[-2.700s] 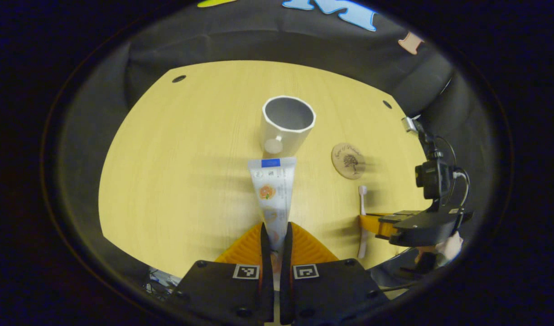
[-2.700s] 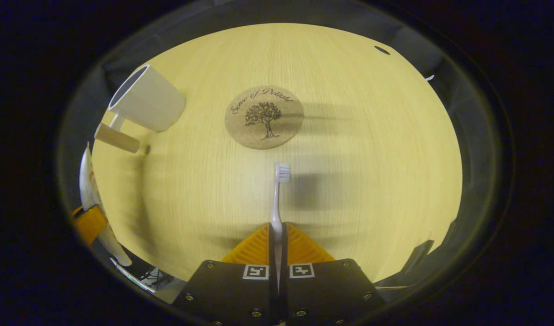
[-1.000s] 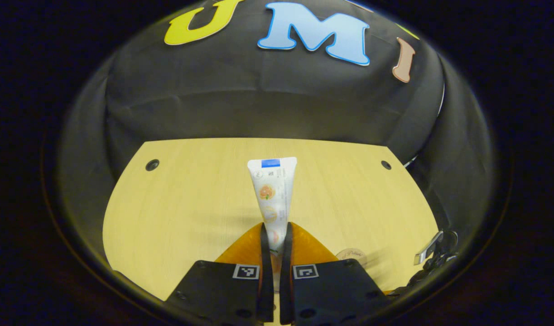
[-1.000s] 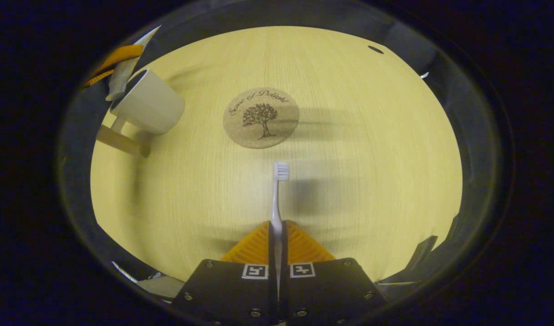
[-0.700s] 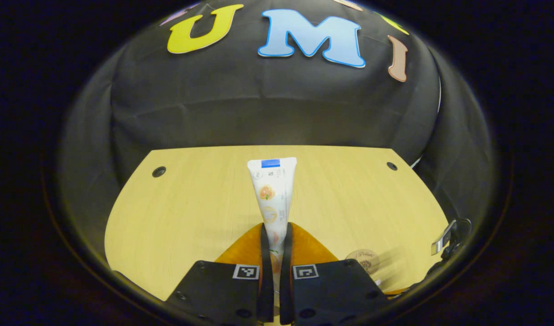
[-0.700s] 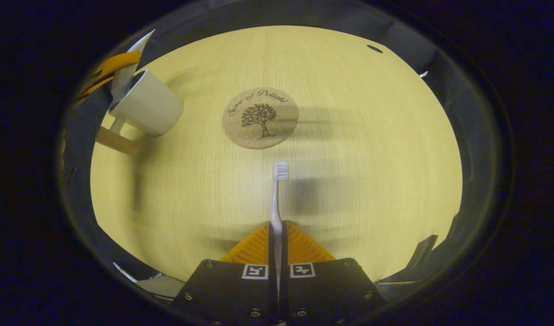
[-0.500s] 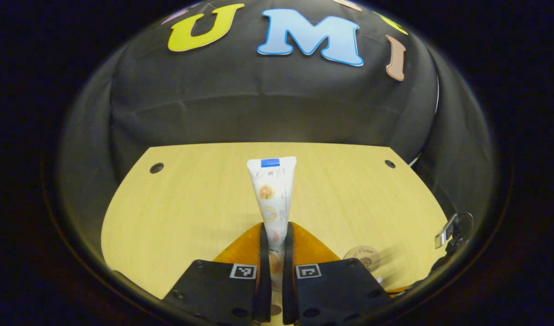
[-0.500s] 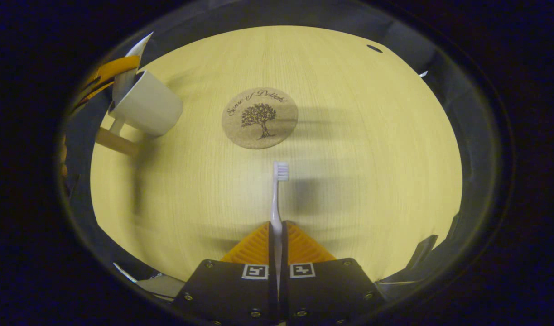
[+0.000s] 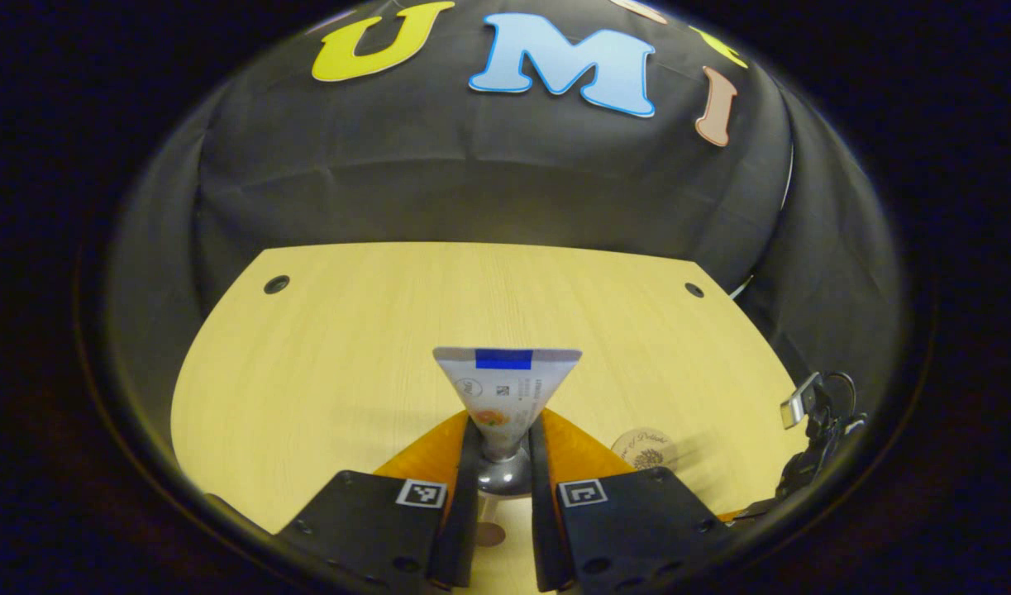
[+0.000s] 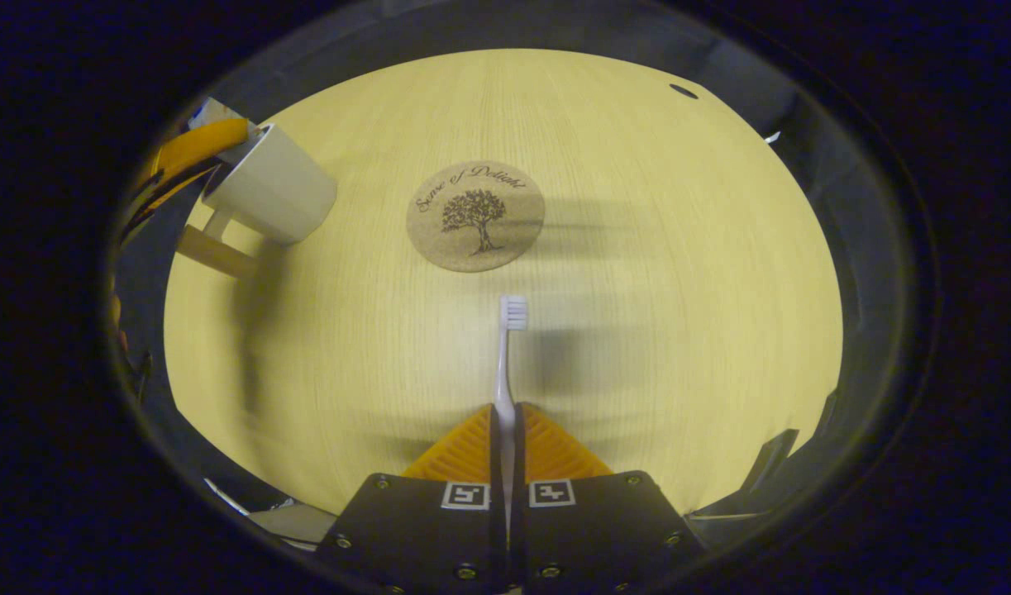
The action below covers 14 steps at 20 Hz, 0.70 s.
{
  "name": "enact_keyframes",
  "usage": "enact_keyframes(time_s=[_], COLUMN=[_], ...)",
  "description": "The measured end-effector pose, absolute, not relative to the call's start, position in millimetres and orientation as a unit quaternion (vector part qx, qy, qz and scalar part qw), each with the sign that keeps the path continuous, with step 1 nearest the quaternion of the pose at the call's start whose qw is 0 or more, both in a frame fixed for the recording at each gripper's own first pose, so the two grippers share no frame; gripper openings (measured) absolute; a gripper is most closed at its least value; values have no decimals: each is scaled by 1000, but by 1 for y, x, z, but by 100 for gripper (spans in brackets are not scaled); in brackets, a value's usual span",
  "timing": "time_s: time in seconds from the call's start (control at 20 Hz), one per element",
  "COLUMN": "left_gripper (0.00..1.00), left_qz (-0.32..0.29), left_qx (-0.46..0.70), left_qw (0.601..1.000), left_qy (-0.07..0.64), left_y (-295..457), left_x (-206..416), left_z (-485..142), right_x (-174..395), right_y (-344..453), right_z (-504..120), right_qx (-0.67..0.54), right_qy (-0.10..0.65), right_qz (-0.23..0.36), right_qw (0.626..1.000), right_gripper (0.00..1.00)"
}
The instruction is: Put the toothbrush and toothpaste on the desktop into the cup, then pick up the cup and place it on the coaster on the desktop.
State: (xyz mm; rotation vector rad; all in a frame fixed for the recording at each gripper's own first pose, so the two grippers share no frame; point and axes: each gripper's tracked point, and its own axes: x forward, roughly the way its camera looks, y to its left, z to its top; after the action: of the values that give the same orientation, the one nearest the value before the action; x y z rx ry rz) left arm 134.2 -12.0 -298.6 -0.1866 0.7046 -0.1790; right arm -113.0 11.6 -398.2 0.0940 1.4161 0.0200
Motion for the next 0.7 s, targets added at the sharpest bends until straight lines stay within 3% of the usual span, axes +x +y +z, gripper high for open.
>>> enact_keyframes(time_s=[0.05, 0.15, 0.25, 0.3, 0.35, 0.4, 0.5, 0.55, 0.7], left_gripper=[33, 42, 42, 55, 45, 60, 60, 53, 53], left_qz=[-86, -93, -93, -94, -95, -96, -101, -102, -102], left_qx=[-91, -89, -86, -87, -86, -83, -74, -71, -76], left_qw=[930, 933, 935, 936, 939, 941, 947, 949, 951], left_qy=[347, 335, 331, 327, 320, 313, 296, 290, 280], left_y=[-11, -13, -10, -9, -8, -6, -4, -3, -4], left_x=[133, 129, 123, 119, 117, 114, 106, 103, 96], left_z=[-300, -292, -286, -281, -276, -269, -253, -247, -233], right_x=[-113, -114, -113, -113, -114, -114, -112, -110, -88], right_y=[12, 12, 12, 12, 12, 12, 15, 14, 15], right_z=[-398, -398, -399, -398, -398, -398, -394, -388, -365], right_qx=[44, 47, 52, 56, 60, 67, 88, 95, 107], right_qy=[647, 642, 638, 636, 635, 636, 628, 622, 591], right_qz=[9, 8, 6, 5, 3, 1, -1, -2, -4], right_qw=[761, 765, 768, 769, 770, 769, 773, 777, 799], right_gripper=[3, 3, 3, 2, 2, 2, 2, 2, 2])
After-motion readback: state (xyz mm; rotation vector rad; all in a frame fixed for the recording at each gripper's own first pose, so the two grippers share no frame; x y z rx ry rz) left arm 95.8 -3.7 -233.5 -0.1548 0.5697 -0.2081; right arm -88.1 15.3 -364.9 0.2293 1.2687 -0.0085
